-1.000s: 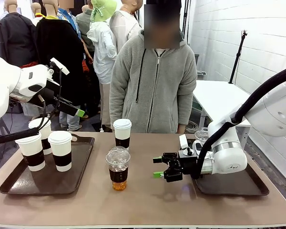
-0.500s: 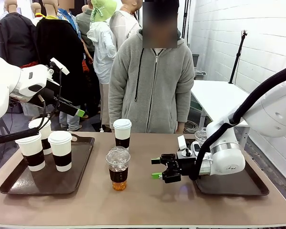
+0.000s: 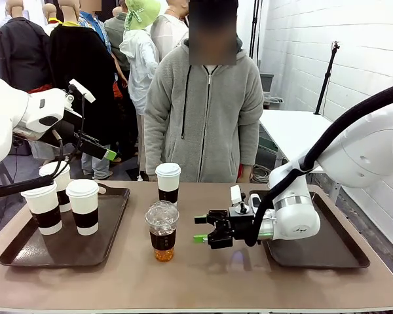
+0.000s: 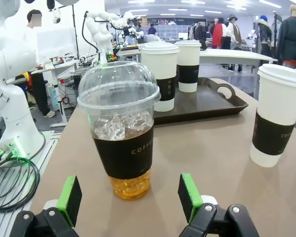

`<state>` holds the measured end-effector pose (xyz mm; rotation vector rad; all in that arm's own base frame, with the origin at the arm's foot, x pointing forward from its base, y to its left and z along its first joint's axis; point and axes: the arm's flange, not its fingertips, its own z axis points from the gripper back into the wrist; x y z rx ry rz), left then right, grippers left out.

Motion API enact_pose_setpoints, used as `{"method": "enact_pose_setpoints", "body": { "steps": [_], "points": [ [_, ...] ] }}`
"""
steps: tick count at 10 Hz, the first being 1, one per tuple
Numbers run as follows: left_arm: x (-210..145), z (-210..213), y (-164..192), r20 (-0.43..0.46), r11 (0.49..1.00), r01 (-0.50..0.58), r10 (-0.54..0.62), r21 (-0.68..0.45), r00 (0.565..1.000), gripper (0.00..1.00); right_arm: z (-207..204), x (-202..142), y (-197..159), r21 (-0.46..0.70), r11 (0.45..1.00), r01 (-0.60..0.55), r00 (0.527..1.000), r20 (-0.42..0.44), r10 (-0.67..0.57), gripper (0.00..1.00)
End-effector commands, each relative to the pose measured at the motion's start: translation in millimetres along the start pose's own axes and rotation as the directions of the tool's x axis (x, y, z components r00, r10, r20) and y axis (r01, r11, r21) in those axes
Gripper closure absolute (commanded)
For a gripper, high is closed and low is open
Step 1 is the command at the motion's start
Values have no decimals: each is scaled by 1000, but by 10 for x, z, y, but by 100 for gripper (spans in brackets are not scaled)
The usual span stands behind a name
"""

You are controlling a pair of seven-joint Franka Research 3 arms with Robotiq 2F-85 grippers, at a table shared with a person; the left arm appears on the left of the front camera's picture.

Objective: Distribute the coffee onto the tray.
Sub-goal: Pick up another iced Americano from the middle of the table and place it on the right Handle tray.

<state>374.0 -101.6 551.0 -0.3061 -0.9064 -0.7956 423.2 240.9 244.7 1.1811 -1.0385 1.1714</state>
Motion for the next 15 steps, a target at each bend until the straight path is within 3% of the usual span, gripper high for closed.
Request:
{"method": "enact_pose_setpoints", "body": {
  "steps": [1, 8, 15],
  "points": [
    [-6, 1, 12, -1, 1000, -4, 4, 3, 1000, 0, -184, -23, -67, -30, 1000, -2, 1000, -15, 2, 0],
    [-6, 1, 12, -1, 1000, -4, 4, 3, 1000, 0, -543, -35, -203, -35, 999, -26, 999, -37, 25, 0],
    [-6, 1, 12, -1, 1000, -4, 4, 3, 1000, 0, -757, 10, -237, 42, 999, -19, 999, -48, 21, 0]
  ]
}}
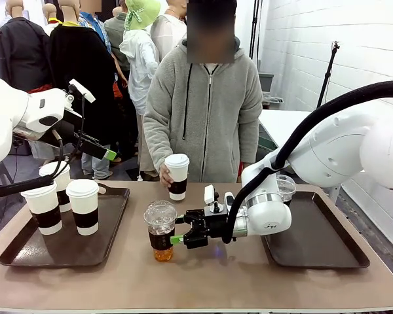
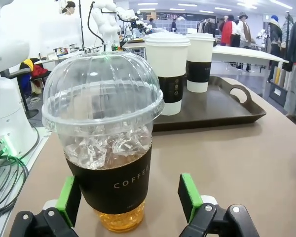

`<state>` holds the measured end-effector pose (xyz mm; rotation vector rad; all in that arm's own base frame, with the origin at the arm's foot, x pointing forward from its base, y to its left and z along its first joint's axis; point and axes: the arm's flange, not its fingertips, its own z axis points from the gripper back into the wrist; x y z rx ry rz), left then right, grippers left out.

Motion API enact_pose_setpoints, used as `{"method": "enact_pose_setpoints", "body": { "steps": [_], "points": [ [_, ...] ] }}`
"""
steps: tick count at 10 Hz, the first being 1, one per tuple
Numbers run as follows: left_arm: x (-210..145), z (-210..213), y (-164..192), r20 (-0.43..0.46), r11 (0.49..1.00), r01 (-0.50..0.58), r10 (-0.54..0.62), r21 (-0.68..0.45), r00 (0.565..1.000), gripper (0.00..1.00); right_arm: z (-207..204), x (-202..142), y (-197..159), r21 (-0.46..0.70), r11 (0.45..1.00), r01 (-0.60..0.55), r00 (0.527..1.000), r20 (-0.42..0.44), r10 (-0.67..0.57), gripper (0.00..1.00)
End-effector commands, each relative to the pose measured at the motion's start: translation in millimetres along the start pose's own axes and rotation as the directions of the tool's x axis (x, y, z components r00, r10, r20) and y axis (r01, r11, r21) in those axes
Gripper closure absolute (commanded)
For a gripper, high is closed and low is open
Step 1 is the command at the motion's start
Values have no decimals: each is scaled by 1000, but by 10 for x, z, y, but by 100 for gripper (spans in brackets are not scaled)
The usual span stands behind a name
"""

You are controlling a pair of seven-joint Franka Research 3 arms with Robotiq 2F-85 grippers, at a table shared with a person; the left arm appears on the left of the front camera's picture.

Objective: Distribute the coffee onto the tray.
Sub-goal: Pick up another iced Americano from the middle of the table and place it on the right Handle tray.

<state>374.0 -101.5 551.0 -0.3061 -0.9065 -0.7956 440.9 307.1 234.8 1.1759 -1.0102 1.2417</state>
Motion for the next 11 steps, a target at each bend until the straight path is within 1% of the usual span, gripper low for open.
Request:
{"method": "enact_pose_setpoints", "body": {
  "steps": [1, 4, 8, 11],
  "points": [
    [-6, 1, 12, -1, 1000, -4, 4, 3, 1000, 0, -110, 29, -67, 17, 1000, 18, 1000, -12, -18, 0],
    [-6, 1, 12, -1, 1000, -4, 4, 3, 1000, 0, -104, 82, -25, 37, 999, 23, 1000, -10, -22, 0],
    [-6, 1, 12, -1, 1000, -4, 4, 3, 1000, 0, -144, 112, 44, 107, 993, 44, 999, -19, -42, 0],
    [-6, 1, 12, -1, 1000, -4, 4, 3, 1000, 0, -209, 118, 53, 110, 994, 28, 999, -21, -26, 0]
  ]
}}
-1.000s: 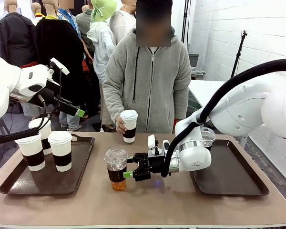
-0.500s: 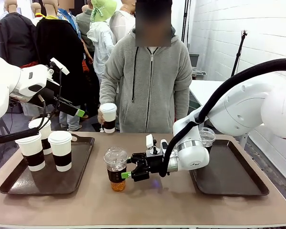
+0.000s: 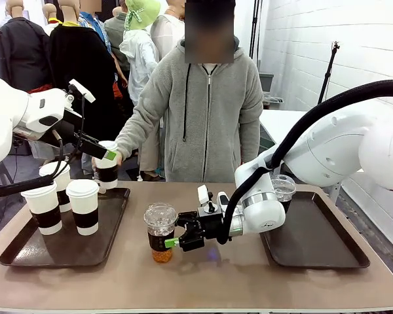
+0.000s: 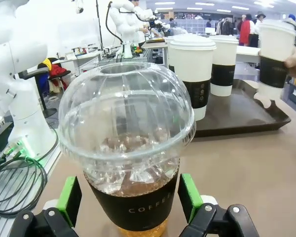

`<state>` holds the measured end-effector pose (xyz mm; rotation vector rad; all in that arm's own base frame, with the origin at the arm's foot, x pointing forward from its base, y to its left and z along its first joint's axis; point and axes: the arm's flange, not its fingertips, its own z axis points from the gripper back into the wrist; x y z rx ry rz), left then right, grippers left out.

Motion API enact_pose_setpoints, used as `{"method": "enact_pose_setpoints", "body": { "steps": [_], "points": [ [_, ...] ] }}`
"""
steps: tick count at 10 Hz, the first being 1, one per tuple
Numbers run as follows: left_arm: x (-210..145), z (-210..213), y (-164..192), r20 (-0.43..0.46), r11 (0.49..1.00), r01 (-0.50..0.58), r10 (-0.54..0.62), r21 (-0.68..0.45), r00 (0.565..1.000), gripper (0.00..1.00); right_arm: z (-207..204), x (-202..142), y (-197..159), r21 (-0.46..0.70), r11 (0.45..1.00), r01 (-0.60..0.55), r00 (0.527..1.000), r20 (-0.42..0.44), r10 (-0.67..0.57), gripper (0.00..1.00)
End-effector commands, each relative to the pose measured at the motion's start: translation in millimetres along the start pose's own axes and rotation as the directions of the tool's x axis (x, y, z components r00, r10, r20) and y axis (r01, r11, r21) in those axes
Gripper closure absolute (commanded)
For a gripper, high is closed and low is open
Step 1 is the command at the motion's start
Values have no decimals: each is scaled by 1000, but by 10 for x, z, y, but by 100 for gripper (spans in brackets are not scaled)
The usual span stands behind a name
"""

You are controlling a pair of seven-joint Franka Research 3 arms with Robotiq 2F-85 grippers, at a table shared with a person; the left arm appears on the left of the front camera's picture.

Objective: Distribute the coffee onto the tray.
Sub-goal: Pick up another iced Americano from the middle of the table and place it on the right Handle tray.

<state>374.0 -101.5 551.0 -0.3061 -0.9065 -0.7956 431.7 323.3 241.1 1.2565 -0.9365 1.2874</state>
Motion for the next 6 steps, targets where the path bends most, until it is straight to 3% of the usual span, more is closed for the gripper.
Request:
{"method": "enact_pose_setpoints", "body": {
  "steps": [1, 6],
  "points": [
    [-6, 1, 12, -1, 1000, -4, 4, 3, 1000, 0, -86, 26, -70, 13, 1000, 1, 1000, -21, -1, 0],
    [-6, 1, 12, -1, 1000, -4, 4, 3, 1000, 0, -238, -34, -173, 47, 999, 20, 999, -48, -17, 0]
  ]
}}
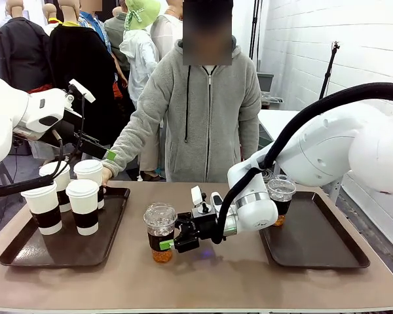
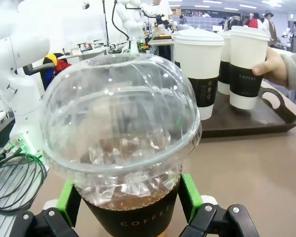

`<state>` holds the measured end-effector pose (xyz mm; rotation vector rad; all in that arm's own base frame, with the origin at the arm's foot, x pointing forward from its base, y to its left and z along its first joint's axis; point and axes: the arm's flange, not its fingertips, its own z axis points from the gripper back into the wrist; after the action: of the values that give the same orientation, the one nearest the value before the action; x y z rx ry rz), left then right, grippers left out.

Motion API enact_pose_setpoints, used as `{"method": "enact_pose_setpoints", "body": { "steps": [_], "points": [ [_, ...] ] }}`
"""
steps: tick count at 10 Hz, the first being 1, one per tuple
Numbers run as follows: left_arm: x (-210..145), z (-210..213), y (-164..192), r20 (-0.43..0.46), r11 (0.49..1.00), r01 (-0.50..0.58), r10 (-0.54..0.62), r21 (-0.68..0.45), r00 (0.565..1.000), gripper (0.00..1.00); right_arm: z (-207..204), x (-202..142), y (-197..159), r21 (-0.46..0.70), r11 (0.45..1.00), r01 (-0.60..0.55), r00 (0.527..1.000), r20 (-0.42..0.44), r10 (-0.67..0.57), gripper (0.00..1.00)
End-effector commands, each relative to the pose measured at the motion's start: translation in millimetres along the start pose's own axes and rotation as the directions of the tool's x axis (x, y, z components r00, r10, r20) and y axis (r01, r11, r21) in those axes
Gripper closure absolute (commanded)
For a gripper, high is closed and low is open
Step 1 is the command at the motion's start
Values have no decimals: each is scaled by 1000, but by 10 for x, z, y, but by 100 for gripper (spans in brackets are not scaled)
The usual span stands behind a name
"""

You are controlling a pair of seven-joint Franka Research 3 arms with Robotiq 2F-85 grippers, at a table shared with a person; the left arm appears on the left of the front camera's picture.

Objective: Distribute the coffee onto the tray.
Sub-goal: Pick up another iced Americano from the middle of the table and place it on the right Handle tray.

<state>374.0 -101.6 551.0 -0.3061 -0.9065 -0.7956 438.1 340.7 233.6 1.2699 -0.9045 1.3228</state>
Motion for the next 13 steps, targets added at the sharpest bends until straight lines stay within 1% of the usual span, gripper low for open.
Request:
{"method": "enact_pose_setpoints", "body": {
  "steps": [1, 5, 6, 7, 10, 13],
  "points": [
    [-6, 1, 12, -1, 1000, -4, 4, 3, 1000, 0, -86, -6, -97, 11, 1000, 25, 999, -28, -25, 0],
    [-6, 1, 12, -1, 1000, -4, 4, 3, 1000, 0, -117, -23, -111, 31, 999, 24, 1000, -14, -24, 0],
    [-6, 1, 12, -1, 1000, -4, 4, 3, 1000, 0, -120, -23, -121, 31, 998, 51, 999, -22, -50, 17],
    [-6, 1, 12, -1, 1000, -4, 4, 3, 1000, 0, -113, -33, -118, 46, 999, 23, 1000, 3, -24, 17],
    [-6, 1, 12, -1, 1000, -4, 4, 3, 1000, 0, -105, -26, -108, 57, 998, 20, 1000, 12, -20, 17],
    [-6, 1, 12, -1, 1000, -4, 4, 3, 1000, 0, -27, 66, -52, 73, 997, -2, 999, 46, -1, 17]
  ]
}}
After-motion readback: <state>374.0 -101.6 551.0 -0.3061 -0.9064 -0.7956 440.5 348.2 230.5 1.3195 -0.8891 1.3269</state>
